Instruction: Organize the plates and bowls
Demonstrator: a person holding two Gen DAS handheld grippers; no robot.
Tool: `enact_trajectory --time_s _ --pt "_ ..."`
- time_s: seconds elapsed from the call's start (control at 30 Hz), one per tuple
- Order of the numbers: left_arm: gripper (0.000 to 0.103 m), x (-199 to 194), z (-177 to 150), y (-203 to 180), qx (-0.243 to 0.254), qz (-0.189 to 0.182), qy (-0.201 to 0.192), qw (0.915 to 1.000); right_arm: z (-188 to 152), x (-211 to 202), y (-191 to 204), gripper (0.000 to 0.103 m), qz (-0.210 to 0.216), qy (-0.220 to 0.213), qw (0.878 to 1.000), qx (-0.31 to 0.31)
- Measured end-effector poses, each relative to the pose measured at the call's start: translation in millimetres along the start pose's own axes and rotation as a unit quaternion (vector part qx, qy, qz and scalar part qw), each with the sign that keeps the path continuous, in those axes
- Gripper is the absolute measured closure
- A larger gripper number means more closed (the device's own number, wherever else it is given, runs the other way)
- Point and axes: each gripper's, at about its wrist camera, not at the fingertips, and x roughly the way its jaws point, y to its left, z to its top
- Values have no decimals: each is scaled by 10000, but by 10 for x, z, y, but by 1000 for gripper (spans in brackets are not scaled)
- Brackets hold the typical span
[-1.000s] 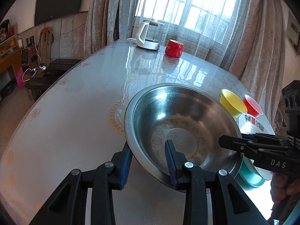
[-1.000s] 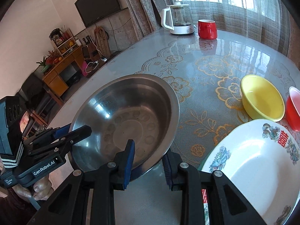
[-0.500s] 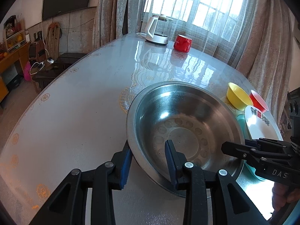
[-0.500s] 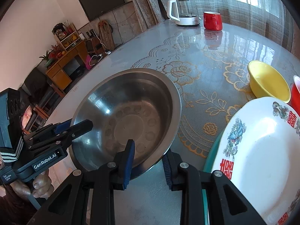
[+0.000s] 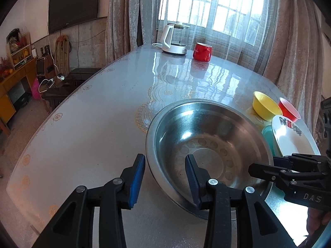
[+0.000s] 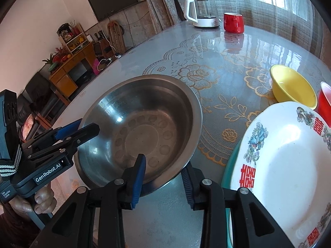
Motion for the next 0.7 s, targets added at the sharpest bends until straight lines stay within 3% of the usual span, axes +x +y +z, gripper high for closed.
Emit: enact_trajectory --time_s 0.4,0.7 --pt "57 -90 74 60 -106 192 -159 9996 -67 -193 -45 64 -179 -220 9995 -112" --pt "57 -145 172 -63 -21 135 -271 9995 -131 -375 -225 65 -109 -379 9991 169"
